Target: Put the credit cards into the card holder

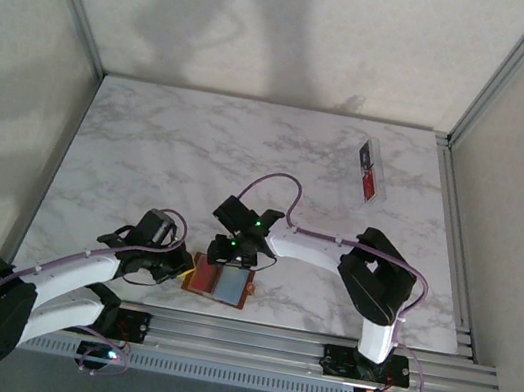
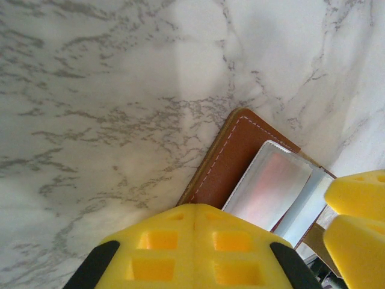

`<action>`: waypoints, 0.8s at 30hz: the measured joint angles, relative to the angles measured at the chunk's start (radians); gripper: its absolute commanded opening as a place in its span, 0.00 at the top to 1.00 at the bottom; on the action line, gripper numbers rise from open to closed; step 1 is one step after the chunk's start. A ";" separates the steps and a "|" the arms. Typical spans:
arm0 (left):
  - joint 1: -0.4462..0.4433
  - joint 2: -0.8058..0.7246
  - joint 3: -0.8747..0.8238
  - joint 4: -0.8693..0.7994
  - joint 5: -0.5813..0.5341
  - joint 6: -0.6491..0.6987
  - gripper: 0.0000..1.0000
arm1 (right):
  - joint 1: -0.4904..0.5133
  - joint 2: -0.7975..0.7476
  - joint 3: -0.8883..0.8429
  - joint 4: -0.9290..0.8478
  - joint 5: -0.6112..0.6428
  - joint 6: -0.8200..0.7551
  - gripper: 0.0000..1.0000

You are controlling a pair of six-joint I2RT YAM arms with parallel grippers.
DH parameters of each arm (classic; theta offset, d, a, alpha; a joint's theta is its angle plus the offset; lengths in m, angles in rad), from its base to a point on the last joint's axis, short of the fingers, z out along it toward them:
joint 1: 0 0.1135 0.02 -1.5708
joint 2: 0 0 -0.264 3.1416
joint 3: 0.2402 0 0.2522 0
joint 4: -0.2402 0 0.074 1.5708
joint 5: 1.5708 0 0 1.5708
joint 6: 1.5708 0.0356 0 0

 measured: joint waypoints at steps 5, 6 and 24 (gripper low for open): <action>0.000 0.000 0.000 0.000 0.000 0.000 1.00 | 0.048 -0.043 -0.004 -0.002 0.021 0.119 0.50; 0.000 0.000 0.000 0.000 0.000 0.000 1.00 | 0.059 -0.045 -0.007 0.012 0.017 0.141 0.51; 0.000 0.000 0.000 0.000 0.001 0.000 1.00 | 0.074 -0.033 -0.082 0.078 0.036 0.292 0.55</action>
